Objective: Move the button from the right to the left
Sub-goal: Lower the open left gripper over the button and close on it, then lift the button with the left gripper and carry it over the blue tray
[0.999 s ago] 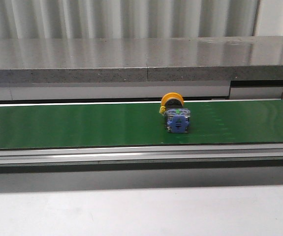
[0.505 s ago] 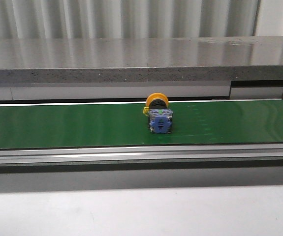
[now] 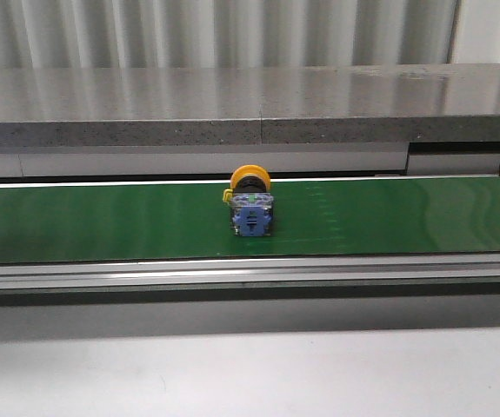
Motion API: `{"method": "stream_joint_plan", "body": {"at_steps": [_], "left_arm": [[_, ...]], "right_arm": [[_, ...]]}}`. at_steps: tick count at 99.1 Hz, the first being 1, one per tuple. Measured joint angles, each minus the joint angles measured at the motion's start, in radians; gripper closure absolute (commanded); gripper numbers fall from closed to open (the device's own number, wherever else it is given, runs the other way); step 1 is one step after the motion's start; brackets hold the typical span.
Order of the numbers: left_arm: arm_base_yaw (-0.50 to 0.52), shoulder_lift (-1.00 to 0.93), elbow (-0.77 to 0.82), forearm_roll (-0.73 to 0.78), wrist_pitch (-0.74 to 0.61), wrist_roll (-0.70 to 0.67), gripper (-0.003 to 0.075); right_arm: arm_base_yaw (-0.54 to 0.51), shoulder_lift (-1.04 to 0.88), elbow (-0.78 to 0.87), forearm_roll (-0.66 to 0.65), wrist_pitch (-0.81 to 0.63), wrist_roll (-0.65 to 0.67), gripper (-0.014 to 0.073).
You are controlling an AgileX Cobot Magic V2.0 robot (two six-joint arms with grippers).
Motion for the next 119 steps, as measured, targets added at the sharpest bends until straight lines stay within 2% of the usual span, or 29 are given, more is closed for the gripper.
{"method": "stream_joint_plan", "body": {"at_steps": [6, 7, 8, 43, 50, 61, 76, 88, 100, 119], "left_arm": [[-0.051, 0.046, -0.029, 0.008, 0.004, -0.025, 0.0083], [-0.387, 0.383, -0.253, 0.098, 0.027, -0.269, 0.0083], [-0.392, 0.39, -0.257, 0.098, 0.027, -0.273, 0.0083], [-0.446, 0.551, -0.338, 0.155, 0.042, -0.398, 0.0085], [-0.448, 0.573, -0.344, 0.187, 0.054, -0.432, 0.0113], [-0.448, 0.587, -0.345, 0.227, 0.069, -0.473, 0.0222], [-0.448, 0.587, -0.345, 0.24, 0.091, -0.497, 0.0506], [-0.448, 0.587, -0.347, 0.247, 0.106, -0.501, 0.0668], [-0.448, 0.587, -0.362, 0.253, 0.129, -0.503, 0.0731], [-0.45, 0.579, -0.422, 0.296, 0.187, -0.503, 0.0734]], "right_arm": [[0.0, 0.0, 0.0, 0.0, 0.0, 0.0, 0.0659], [0.0, 0.0, 0.0, 0.0, 0.0, 0.0, 0.0659], [0.0, 0.0, 0.0, 0.0, 0.0, 0.0, 0.0659], [0.0, 0.0, 0.0, 0.0, 0.0, 0.0, 0.0659], [0.0, 0.0, 0.0, 0.0, 0.0, 0.0, 0.0659], [0.0, 0.0, 0.0, 0.0, 0.0, 0.0, 0.0659], [0.0, 0.0, 0.0, 0.0, 0.0, 0.0, 0.0659], [0.0, 0.0, 0.0, 0.0, 0.0, 0.0, 0.0659], [0.0, 0.0, 0.0, 0.0, 0.0, 0.0, 0.0659], [0.0, 0.0, 0.0, 0.0, 0.0, 0.0, 0.0659]]}}
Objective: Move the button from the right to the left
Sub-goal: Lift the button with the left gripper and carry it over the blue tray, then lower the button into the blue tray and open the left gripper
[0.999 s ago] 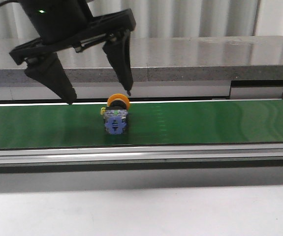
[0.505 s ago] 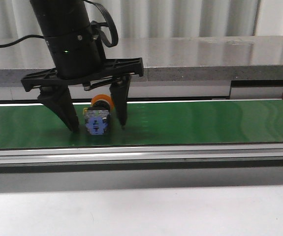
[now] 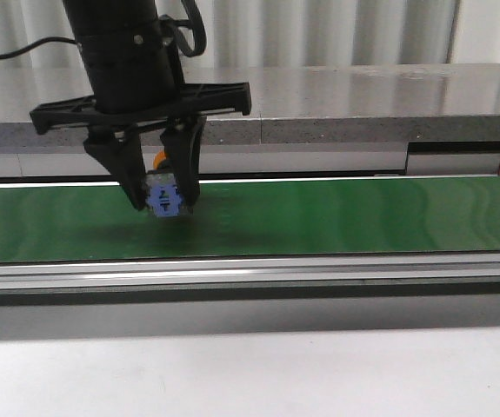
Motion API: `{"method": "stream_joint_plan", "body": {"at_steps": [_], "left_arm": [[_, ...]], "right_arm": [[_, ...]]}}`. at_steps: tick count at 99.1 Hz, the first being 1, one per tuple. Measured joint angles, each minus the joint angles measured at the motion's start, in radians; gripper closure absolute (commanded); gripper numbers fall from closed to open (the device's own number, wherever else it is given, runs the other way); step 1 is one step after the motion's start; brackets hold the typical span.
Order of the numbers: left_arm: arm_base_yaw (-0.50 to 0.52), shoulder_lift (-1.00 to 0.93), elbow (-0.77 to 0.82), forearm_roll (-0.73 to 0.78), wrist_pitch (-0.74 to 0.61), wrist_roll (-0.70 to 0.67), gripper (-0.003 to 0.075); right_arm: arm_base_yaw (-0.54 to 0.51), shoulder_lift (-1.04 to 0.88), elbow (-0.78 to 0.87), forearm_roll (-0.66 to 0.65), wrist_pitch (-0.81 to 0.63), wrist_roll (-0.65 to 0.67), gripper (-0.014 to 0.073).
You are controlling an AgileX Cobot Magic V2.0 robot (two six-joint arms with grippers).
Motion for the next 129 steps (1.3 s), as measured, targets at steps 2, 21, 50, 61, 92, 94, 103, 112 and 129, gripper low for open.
{"method": "stream_joint_plan", "body": {"at_steps": [2, 21, 50, 61, 92, 94, 103, 112, 129], "left_arm": [[0.0, -0.005, -0.006, 0.006, 0.006, 0.0, 0.0734], [0.029, -0.065, -0.015, 0.031, 0.063, 0.039, 0.0734], [0.156, -0.157, -0.015, 0.11, 0.157, 0.112, 0.0734], [0.223, -0.174, -0.015, 0.117, 0.163, 0.17, 0.0734], [0.421, -0.176, -0.015, 0.136, 0.165, 0.393, 0.0735], [0.436, -0.176, -0.015, 0.139, 0.165, 0.407, 0.0735], [0.498, -0.176, -0.015, 0.164, 0.165, 0.438, 0.0735], [0.569, -0.176, -0.015, 0.181, 0.165, 0.451, 0.0735], [0.687, -0.176, -0.015, 0.189, 0.165, 0.502, 0.0735]], "right_arm": [[0.0, 0.0, 0.0, 0.0, 0.0, 0.0, 0.0659], [0.0, 0.0, 0.0, 0.0, 0.0, 0.0, 0.0659], [0.0, 0.0, 0.0, 0.0, 0.0, 0.0, 0.0659], [0.0, 0.0, 0.0, 0.0, 0.0, 0.0, 0.0659], [0.0, 0.0, 0.001, 0.0, 0.0, 0.0, 0.0659], [0.0, 0.0, 0.001, 0.0, 0.0, 0.0, 0.0659], [0.0, 0.0, 0.001, 0.0, 0.0, 0.0, 0.0659], [0.0, 0.0, 0.001, 0.0, 0.0, -0.001, 0.0659], [0.0, 0.0, 0.001, 0.0, 0.0, -0.001, 0.0659]]}}
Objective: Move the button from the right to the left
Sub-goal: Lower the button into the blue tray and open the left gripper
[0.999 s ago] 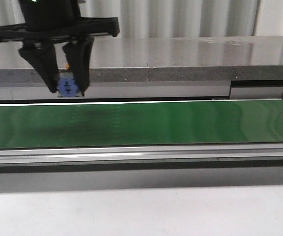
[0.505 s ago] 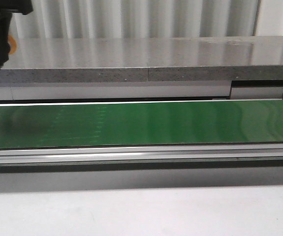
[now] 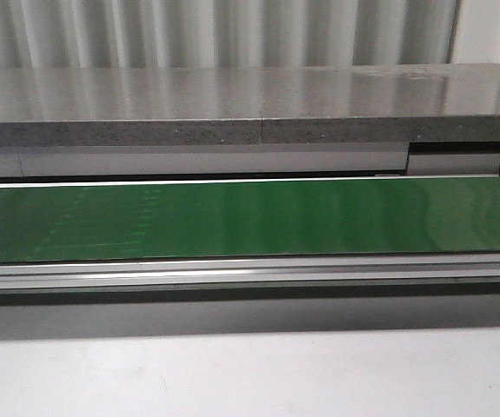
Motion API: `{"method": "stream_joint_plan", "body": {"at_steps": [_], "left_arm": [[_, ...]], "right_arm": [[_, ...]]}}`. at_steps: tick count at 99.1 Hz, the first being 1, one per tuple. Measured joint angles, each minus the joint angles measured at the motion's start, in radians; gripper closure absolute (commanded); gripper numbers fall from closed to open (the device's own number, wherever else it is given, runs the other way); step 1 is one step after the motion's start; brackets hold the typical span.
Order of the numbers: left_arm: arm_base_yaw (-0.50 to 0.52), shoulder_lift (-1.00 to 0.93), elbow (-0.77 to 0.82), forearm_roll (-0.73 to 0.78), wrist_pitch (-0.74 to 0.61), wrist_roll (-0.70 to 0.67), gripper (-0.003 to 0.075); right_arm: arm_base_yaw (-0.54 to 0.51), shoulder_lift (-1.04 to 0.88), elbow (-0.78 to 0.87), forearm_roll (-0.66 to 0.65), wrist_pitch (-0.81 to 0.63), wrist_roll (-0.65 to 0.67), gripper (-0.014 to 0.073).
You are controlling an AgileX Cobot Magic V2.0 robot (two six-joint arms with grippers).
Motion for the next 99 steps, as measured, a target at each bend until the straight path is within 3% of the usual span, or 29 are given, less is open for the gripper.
{"method": "stream_joint_plan", "body": {"at_steps": [29, 57, 91, 99], "left_arm": [[0.131, 0.008, 0.0, 0.004, 0.002, 0.016, 0.0735], [0.225, 0.139, 0.0, 0.004, 0.0, 0.066, 0.0734], [0.254, 0.277, 0.0, -0.004, -0.008, 0.222, 0.0727], [0.254, 0.299, 0.0, -0.015, -0.009, 0.244, 0.0682]], "right_arm": [[0.0, 0.0, 0.0, 0.0, 0.0, 0.0, 0.0659], [0.0, 0.0, 0.0, 0.0, 0.0, 0.0, 0.0659], [0.0, 0.0, 0.0, 0.0, 0.0, 0.0, 0.0659], [0.0, 0.0, 0.0, 0.0, 0.0, 0.0, 0.0659]]}}
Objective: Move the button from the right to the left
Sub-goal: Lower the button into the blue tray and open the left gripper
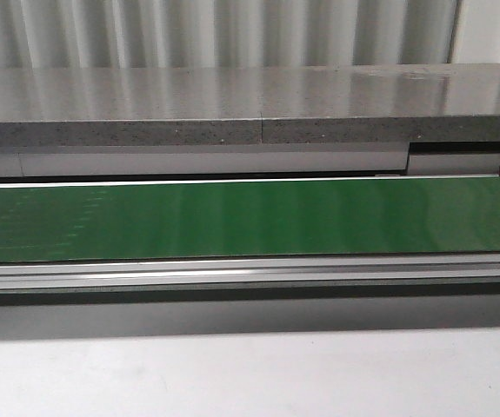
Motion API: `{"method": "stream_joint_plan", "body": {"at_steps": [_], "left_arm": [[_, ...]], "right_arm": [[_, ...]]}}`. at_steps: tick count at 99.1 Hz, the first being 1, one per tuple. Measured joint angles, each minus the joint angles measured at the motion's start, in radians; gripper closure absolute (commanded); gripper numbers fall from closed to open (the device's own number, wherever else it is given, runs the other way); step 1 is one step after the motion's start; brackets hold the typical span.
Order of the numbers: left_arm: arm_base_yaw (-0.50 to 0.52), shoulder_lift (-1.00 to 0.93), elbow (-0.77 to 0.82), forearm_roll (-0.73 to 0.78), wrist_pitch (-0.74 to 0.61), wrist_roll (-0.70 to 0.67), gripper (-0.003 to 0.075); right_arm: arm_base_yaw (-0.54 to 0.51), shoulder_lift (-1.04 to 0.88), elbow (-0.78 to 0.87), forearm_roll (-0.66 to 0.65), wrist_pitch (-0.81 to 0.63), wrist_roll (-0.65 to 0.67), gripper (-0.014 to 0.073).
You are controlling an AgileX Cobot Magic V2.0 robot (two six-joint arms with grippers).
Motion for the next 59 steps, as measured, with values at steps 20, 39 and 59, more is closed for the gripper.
{"method": "stream_joint_plan", "body": {"at_steps": [20, 39, 59], "left_arm": [[0.0, 0.039, 0.0, -0.034, -0.002, 0.008, 0.0316], [0.0, 0.041, -0.002, -0.03, -0.002, 0.008, 0.0212], [0.0, 0.041, -0.005, -0.03, -0.003, 0.008, 0.0255]], "right_arm": [[0.0, 0.0, 0.0, 0.0, 0.0, 0.0, 0.0659], [0.0, 0.0, 0.0, 0.0, 0.0, 0.0, 0.0659], [0.0, 0.0, 0.0, 0.0, 0.0, 0.0, 0.0659]]}}
